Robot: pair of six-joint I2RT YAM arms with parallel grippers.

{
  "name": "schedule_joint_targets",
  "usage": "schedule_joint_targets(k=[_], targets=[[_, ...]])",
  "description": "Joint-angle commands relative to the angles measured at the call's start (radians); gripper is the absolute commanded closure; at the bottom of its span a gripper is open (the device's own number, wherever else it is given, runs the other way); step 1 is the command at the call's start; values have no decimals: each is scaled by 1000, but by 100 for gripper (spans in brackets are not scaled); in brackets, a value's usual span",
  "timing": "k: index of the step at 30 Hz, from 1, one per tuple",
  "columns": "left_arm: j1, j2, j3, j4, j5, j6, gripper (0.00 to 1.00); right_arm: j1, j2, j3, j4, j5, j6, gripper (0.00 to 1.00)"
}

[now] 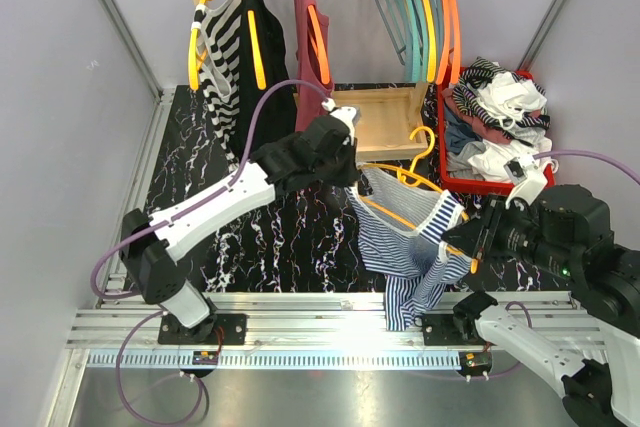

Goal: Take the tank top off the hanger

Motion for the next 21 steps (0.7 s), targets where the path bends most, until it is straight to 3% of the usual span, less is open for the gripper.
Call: schedule_joint_targets(k=[1,10,12,15,17,21], targets=[[144,-20,-102,-65,-120,84,100,-4,-48,78,-99,26,-3,100],[177,-58,-181,-25,-30,62,100,-2,-56,67,-98,45,1,100],[174,-69,-191,-7,33,48,88,-4,-56,59,-93,44,-2,100],[148,-82,-204,40,87,34,82,-4,-51,50,-78,42,-2,100],[129,-87,-204,65,120,31,71,-2,-50,50,-72,41,-4,100],[129,-92,-211,84,143,34,68,-4,-45,53,-66,42,-2,100]])
